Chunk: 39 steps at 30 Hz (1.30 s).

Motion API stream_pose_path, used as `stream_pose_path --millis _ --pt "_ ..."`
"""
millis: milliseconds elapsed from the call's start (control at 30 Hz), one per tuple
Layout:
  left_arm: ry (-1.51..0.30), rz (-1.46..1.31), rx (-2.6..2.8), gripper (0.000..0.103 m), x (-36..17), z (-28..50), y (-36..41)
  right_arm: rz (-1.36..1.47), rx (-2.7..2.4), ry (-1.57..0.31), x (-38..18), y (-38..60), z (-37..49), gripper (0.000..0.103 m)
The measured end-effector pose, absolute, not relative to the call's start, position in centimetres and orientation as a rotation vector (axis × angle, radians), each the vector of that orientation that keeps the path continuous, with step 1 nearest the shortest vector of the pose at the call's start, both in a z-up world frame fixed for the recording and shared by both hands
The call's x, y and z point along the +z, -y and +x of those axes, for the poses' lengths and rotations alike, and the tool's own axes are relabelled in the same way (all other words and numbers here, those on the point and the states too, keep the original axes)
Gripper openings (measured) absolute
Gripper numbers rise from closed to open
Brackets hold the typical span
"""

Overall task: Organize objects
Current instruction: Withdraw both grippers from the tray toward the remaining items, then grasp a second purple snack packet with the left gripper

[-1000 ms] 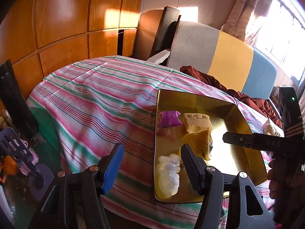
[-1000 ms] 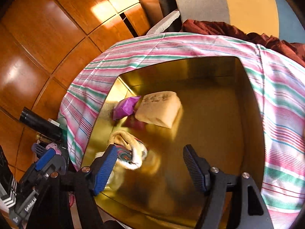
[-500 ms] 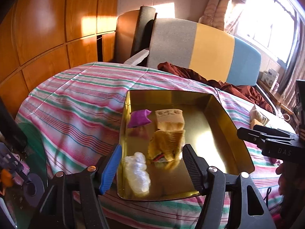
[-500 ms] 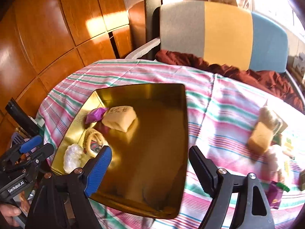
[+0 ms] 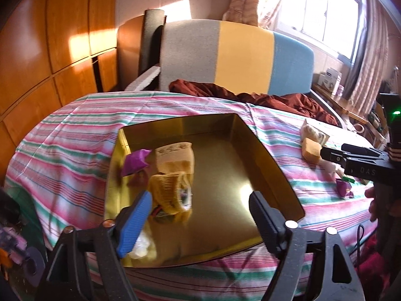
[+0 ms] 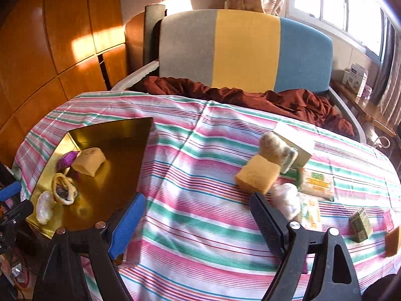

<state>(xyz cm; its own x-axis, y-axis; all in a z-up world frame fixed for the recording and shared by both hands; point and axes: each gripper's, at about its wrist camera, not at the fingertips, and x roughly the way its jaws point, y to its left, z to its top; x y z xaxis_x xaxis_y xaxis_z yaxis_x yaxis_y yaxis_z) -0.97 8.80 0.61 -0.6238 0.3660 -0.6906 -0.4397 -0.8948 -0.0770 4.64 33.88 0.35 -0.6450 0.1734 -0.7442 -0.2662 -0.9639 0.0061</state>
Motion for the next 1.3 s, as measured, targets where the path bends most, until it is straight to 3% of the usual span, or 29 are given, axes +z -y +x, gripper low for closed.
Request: stream_pose_path --millis 67,167,400,533,700,967,1233,1300 --pt "-0.155 -1.019 2.461 0.084 0.7 -0.9 -9.9 -1.158 2.592 -0.171 0.5 -36.4 5.4 0.088" --pt "-0.151 -1.019 2.415 0.095 0.9 -0.8 -11.5 -1.108 2.510 -0.226 0.7 -40.9 7.0 0.088" --pt "-0.209 -0.985 2.323 0.099 1.4 -0.1 -16.1 -0.935 2.262 -0.483 -0.7 -51.3 12.4 0.088" --pt "-0.237 -0.980 2.230 0.099 1.5 0.4 -19.4 -0.816 2.138 -0.806 -1.9 -55.4 16.1 0.088" --pt "-0.265 -1.000 2.070 0.099 0.6 1.2 -25.0 -0.762 2.084 -0.955 -2.4 -57.0 17.9 0.088" --pt "-0.343 -1.140 1.836 0.092 -3.9 2.2 -34.4 -0.783 2.125 -0.987 -2.7 -56.9 17.2 0.088" --pt "-0.359 -1.226 1.733 0.091 -6.6 2.5 -41.0 -0.806 2.124 -1.032 -3.4 -57.3 17.0 0.088" --pt "-0.381 -1.229 1.736 0.082 -7.0 2.6 -42.5 -0.813 2.129 -1.034 -3.5 -57.3 16.9 0.088"
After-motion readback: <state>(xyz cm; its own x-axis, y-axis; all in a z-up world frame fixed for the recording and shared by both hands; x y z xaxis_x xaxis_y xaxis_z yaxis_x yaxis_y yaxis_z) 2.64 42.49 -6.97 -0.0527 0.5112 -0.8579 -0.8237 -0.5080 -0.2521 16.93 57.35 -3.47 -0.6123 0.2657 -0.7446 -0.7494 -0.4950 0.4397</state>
